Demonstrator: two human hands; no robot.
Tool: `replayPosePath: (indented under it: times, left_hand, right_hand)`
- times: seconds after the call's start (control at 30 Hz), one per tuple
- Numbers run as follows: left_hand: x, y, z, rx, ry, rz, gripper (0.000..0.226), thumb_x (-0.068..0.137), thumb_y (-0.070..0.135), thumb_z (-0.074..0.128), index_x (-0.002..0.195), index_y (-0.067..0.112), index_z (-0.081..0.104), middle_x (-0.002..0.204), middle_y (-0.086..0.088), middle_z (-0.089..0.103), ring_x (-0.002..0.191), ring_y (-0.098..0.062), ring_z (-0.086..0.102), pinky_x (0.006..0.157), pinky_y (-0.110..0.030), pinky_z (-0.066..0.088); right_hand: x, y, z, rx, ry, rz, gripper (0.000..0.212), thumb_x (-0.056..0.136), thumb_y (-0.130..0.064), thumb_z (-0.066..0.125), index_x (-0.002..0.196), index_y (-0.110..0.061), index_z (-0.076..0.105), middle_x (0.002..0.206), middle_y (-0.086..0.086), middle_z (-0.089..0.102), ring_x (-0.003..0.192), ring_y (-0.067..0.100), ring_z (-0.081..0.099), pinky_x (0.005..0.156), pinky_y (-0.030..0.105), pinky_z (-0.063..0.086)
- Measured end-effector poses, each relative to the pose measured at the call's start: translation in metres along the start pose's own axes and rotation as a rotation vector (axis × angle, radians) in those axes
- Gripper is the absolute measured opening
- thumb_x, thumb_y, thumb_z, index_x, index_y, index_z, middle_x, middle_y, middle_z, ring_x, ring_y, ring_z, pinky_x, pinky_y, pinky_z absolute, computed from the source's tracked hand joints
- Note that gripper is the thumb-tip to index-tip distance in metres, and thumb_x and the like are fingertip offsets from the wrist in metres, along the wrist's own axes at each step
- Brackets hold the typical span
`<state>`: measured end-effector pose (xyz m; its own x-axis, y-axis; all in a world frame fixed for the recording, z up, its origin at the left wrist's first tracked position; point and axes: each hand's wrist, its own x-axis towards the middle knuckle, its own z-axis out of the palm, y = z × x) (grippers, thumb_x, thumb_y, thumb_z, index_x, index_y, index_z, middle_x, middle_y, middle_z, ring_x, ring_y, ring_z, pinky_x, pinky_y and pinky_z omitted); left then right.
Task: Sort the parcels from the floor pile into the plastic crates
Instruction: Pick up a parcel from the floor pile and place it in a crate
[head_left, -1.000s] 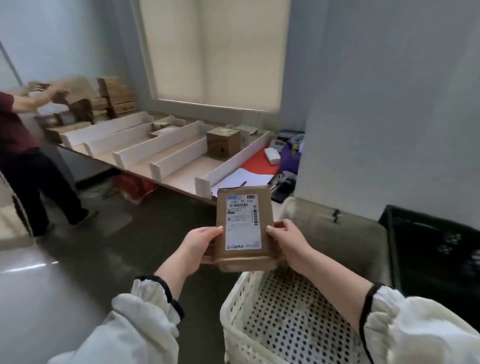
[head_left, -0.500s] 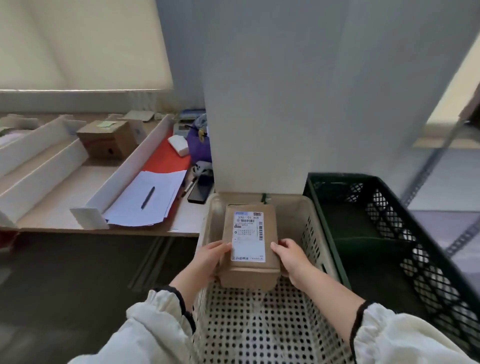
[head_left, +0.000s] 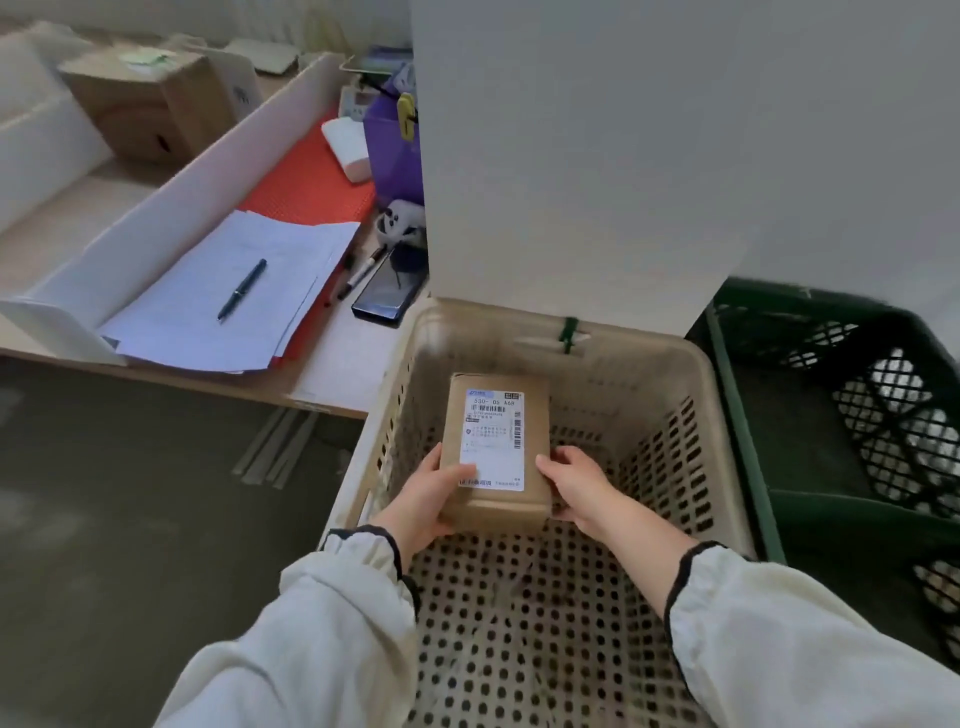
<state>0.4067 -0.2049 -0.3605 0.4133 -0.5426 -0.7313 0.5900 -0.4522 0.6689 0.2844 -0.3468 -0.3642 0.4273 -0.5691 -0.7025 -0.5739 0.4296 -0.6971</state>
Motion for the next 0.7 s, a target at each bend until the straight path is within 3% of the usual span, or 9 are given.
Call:
replayPosePath:
  times: [0.07,0.13,0.23,0.33,0.4,0.47,0.53,0.63,0.7]
  left_hand:
    - [0.022,-0.009,-0.001,-0.012,0.036,0.019,0.053,0.089,0.021,0.06,0.138,0.033,0.042,0.116,0.003,0.063,0.104,-0.024,0.06,0.096,-0.054,0.047]
    - [0.045,-0.02,-0.002,-0.041,0.089,0.029,0.054,0.089,0.019,0.061,0.139,0.03,0.042,0.113,0.003,0.063,0.099,-0.021,0.062,0.09,-0.047,0.052]
    - [0.074,-0.037,-0.003,-0.077,0.148,0.056,0.049,0.088,0.013,0.062,0.134,0.024,0.045,0.109,0.001,0.065,0.092,-0.017,0.063,0.078,-0.036,0.054]
    - [0.1,-0.059,-0.008,-0.107,0.194,0.055,0.049,0.085,0.015,0.068,0.13,0.018,0.049,0.11,-0.001,0.066,0.097,-0.018,0.064,0.09,-0.038,0.052]
    - [0.112,-0.071,-0.013,-0.105,0.23,0.055,0.043,0.084,0.019,0.069,0.123,0.025,0.05,0.107,0.001,0.066,0.097,-0.017,0.064,0.094,-0.039,0.05]
    - [0.125,-0.083,-0.018,-0.108,0.249,0.04,0.047,0.083,0.026,0.07,0.126,0.026,0.051,0.114,0.0,0.065,0.101,-0.018,0.062,0.097,-0.039,0.048]
    - [0.13,-0.088,-0.017,-0.126,0.279,0.026,0.056,0.081,0.033,0.072,0.131,0.02,0.05,0.12,-0.001,0.063,0.105,-0.019,0.06,0.097,-0.036,0.046]
    - [0.131,-0.09,-0.009,-0.224,0.449,0.012,0.076,0.075,0.041,0.076,0.137,0.011,0.045,0.131,-0.007,0.057,0.117,-0.023,0.055,0.1,-0.034,0.042]
    - [0.124,-0.09,0.001,-0.34,0.586,0.004,0.083,0.075,0.04,0.076,0.141,0.007,0.039,0.138,-0.008,0.05,0.127,-0.026,0.048,0.106,-0.033,0.035]
  right_hand:
    - [0.022,0.006,0.006,-0.019,-0.015,0.019,0.049,0.096,-0.027,0.052,0.141,-0.017,0.036,0.128,0.008,0.056,0.103,0.025,0.059,0.072,0.035,0.05]
    - [0.043,0.013,0.012,-0.019,-0.017,0.035,0.048,0.096,-0.026,0.052,0.141,-0.016,0.037,0.13,0.009,0.056,0.098,0.024,0.058,0.064,0.03,0.047]
    - [0.073,0.026,0.022,0.001,-0.013,0.081,0.045,0.097,-0.024,0.052,0.139,-0.015,0.039,0.125,0.007,0.058,0.09,0.019,0.059,0.063,0.03,0.046]
    - [0.097,0.039,0.03,0.001,-0.02,0.131,0.046,0.097,-0.023,0.051,0.141,-0.016,0.037,0.13,0.008,0.057,0.088,0.018,0.058,0.06,0.029,0.044]
    - [0.11,0.049,0.036,-0.001,-0.021,0.15,0.043,0.098,-0.022,0.05,0.139,-0.016,0.04,0.129,0.008,0.057,0.081,0.015,0.058,0.057,0.03,0.044]
    - [0.121,0.057,0.042,-0.003,-0.012,0.162,0.043,0.097,-0.024,0.052,0.138,-0.015,0.042,0.126,0.008,0.059,0.09,0.019,0.06,0.067,0.035,0.051]
    - [0.127,0.062,0.045,0.001,0.002,0.158,0.043,0.097,-0.027,0.052,0.138,-0.017,0.043,0.124,0.005,0.06,0.091,0.018,0.059,0.064,0.032,0.048]
    - [0.13,0.057,0.049,0.025,0.025,0.153,0.038,0.098,-0.024,0.051,0.135,-0.017,0.045,0.119,0.005,0.061,0.081,0.014,0.057,0.061,0.029,0.043]
    - [0.13,0.052,0.056,0.069,0.029,0.151,0.042,0.097,-0.022,0.052,0.138,-0.016,0.044,0.122,0.007,0.062,0.09,0.02,0.061,0.069,0.031,0.049]
